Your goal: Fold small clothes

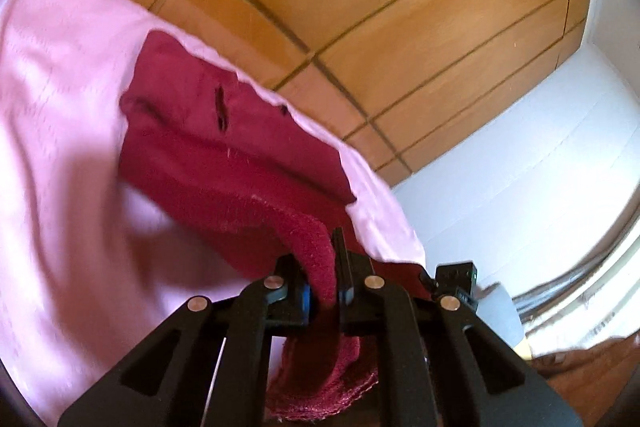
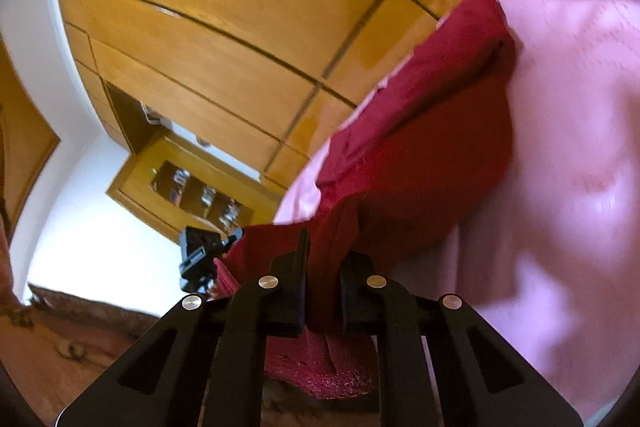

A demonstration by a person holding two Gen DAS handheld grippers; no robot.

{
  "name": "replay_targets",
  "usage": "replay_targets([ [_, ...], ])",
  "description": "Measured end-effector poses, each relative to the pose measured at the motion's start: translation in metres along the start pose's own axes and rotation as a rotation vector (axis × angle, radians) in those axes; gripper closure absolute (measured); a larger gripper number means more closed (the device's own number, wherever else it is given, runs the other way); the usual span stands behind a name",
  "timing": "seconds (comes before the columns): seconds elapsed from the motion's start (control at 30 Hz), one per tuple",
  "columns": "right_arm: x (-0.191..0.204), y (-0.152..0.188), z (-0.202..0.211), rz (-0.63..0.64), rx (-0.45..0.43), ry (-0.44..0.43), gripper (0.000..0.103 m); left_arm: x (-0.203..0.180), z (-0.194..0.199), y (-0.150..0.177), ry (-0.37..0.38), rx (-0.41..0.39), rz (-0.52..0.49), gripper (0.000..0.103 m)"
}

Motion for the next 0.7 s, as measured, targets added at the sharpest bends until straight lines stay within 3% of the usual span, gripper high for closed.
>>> replay_targets([
  [0.33, -0.019, -0.049, -0.005, -0.104, -0.124, -0.036, 0.091, 0.019, -0.002, -0.044, -0.010, -0.054, 0.058, 0.095],
  [0.7, -0.064, -0.110, -0.017, -0.256, -0.210, -0.045, 0.091, 0.063, -0.023, -0.088, -0.046, -0.087, 0.208, 0.095],
])
Point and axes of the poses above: each gripper's, at about its wrist camera, not at the fingertips, and z roughly against the way its jaws point, x to its left, y to its underside, the point moved 6 cm from there along -z, roughly the way its jaws point, and after that the axes turned 12 degrees about x, right-handed, at the moved point
